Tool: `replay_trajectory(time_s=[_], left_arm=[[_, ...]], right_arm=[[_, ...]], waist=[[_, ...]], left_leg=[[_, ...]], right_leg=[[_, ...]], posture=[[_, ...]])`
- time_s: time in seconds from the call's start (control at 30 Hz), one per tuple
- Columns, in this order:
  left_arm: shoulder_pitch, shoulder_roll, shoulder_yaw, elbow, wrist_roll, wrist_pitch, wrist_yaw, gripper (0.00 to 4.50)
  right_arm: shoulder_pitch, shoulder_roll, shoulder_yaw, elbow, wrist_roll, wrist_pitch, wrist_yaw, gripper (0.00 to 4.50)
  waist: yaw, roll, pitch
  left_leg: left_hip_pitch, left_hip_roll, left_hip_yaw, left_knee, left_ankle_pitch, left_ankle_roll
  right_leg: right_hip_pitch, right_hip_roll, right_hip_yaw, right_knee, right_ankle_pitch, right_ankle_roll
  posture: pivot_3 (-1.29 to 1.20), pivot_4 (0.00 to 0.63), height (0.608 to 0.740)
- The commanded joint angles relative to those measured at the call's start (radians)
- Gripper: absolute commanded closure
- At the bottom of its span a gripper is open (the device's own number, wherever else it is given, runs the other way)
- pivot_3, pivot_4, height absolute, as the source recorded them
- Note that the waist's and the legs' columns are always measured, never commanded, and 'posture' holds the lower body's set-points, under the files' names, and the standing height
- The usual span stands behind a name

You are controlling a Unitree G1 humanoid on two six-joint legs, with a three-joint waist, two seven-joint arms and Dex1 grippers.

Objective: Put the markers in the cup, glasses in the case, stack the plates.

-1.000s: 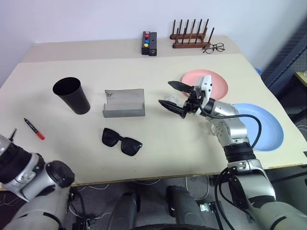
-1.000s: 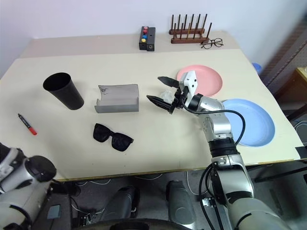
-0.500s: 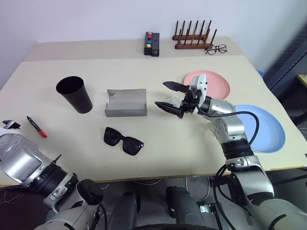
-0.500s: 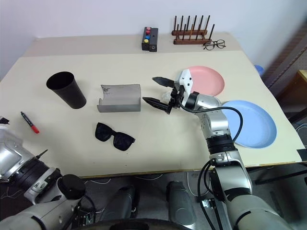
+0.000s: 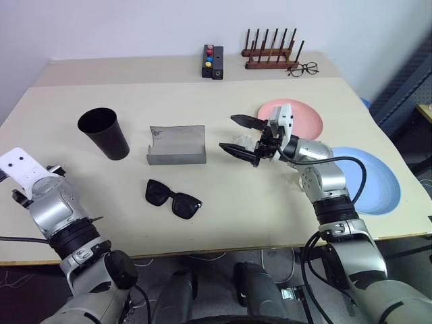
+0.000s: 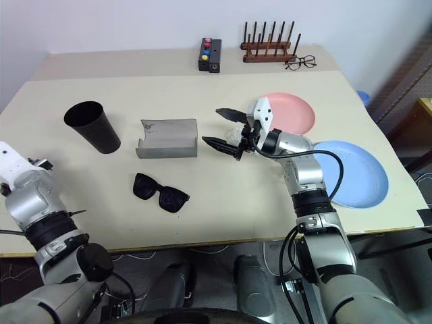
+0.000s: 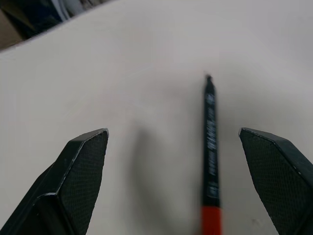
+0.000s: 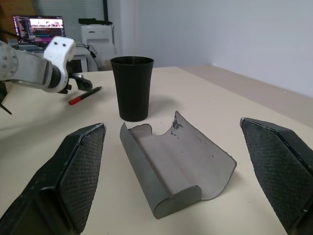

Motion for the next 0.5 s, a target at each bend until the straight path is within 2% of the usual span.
replay_trajectory(time_s=[0.03, 0.2, 0.33, 0.5], left_arm=[[0.008, 0.036, -0.01, 0.014, -0.017, 0.006, 0.028, 0.13], [0.016, 0.045, -0.028, 0.054, -0.043, -0.005, 0.036, 0.13], [0.024, 0.064, -0.03, 0.085, -0.071, -0.005, 0.033, 0.13], [0.032, 0.085, -0.039, 0.117, -0.098, -0.016, 0.038, 0.13]], right_arm=[[0.004, -0.011, -0.018, -0.066, 0.012, 0.006, -0.01, 0.0], [0.028, -0.042, -0.011, -0.103, 0.032, 0.044, 0.036, 0.0], [0.064, -0.122, 0.024, -0.157, 0.068, 0.092, 0.212, 0.0], [0.065, -0.148, 0.034, -0.146, 0.062, 0.086, 0.282, 0.0]], waist=[[-0.001, 0.0, 0.0], [0.001, 0.0, 0.0], [0.003, 0.0, 0.0], [-0.002, 0.0, 0.0]], left_leg=[[0.0, 0.0, 0.0, 0.0, 0.0, 0.0], [0.0, 0.0, 0.0, 0.0, 0.0, 0.0], [0.0, 0.0, 0.0, 0.0, 0.0, 0.0], [0.001, 0.0, 0.0, -0.001, 0.0, 0.0]], right_leg=[[0.0, 0.0, 0.0, 0.0, 0.0, 0.0], [0.0, 0.0, 0.0, 0.0, 0.0, 0.0], [0.0, 0.0, 0.0, 0.0, 0.0, 0.0], [0.0, 0.0, 0.0, 0.0, 0.0, 0.0]], posture=[[0.0, 0.15, 0.74], [0.0, 0.15, 0.74], [0.0, 0.15, 0.74], [0.0, 0.15, 0.74]])
